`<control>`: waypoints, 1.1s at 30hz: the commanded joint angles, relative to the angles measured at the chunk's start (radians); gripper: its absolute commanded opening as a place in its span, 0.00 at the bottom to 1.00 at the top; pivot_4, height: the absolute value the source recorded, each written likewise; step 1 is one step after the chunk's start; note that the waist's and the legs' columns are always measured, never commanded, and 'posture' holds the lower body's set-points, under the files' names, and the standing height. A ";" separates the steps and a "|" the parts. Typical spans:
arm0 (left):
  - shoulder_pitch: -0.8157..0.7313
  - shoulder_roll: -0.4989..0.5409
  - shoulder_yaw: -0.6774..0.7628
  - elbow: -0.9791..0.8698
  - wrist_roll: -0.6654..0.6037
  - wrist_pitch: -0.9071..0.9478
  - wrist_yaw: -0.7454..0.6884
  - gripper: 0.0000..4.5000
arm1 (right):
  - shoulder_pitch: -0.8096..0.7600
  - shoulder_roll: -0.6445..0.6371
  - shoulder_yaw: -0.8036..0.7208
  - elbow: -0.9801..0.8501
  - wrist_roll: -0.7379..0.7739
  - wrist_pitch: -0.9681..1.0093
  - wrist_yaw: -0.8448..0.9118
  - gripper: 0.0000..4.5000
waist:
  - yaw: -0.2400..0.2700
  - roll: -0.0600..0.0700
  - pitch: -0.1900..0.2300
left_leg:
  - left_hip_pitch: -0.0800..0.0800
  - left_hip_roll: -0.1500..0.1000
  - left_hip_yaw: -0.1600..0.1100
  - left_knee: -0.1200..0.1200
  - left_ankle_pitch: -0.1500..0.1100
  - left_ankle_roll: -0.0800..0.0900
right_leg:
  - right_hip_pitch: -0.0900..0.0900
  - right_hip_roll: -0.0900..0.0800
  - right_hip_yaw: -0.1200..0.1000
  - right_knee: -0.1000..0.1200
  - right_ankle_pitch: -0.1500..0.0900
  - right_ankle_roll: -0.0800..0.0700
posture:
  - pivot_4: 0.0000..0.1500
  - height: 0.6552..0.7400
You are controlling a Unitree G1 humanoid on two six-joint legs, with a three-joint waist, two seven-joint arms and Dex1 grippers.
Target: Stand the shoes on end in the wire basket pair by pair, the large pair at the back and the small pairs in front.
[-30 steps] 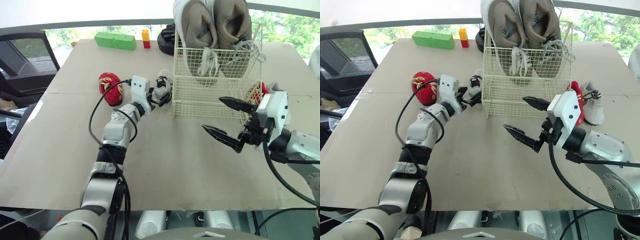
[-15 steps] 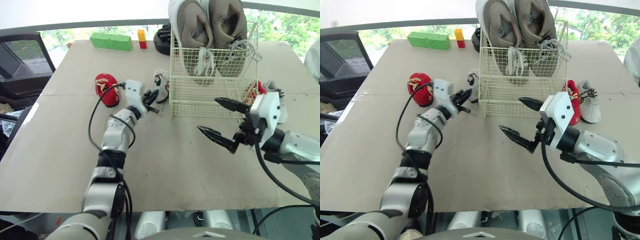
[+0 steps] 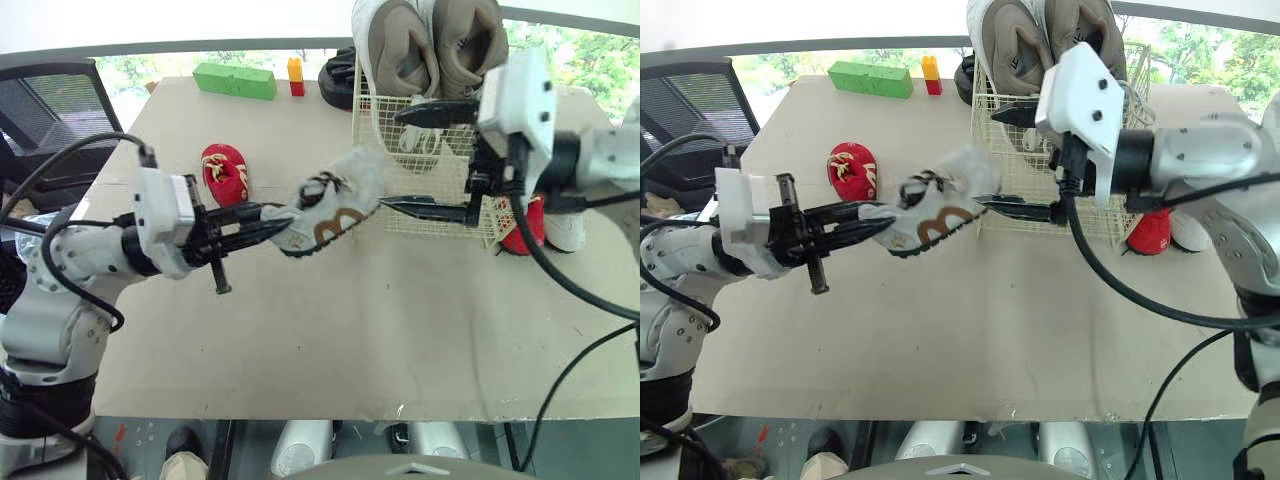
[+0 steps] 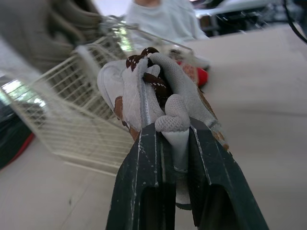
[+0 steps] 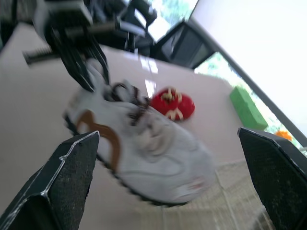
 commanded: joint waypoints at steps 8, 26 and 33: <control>-0.293 -0.109 -0.213 0.181 0.201 -0.411 -0.198 0.03 | -0.260 -0.002 0.367 0.269 -0.241 0.038 0.422 0.89 | -0.002 0.000 0.000 | -0.003 0.001 0.003 -0.001 0.000 0.000 | -0.003 0.001 0.000 -0.002 0.000 0.000 | 1.00 1.00; 0.065 -0.138 0.051 -0.036 -0.750 0.512 0.516 0.95 | -0.051 0.196 -0.177 0.163 0.006 0.531 0.159 0.00 | -0.025 0.000 0.000 | -0.002 0.002 0.002 -0.001 -0.001 0.001 | -0.006 0.000 -0.001 0.003 0.000 0.001 | 1.00 1.00; -0.008 -0.444 -0.106 -0.090 -0.740 0.487 0.758 0.95 | 0.055 0.466 -0.376 -0.007 0.083 0.657 -0.158 0.00 | 0.005 -0.002 -0.002 | -0.001 -0.001 0.001 0.001 0.001 -0.003 | -0.003 -0.003 -0.003 0.004 0.001 0.001 | 1.00 1.00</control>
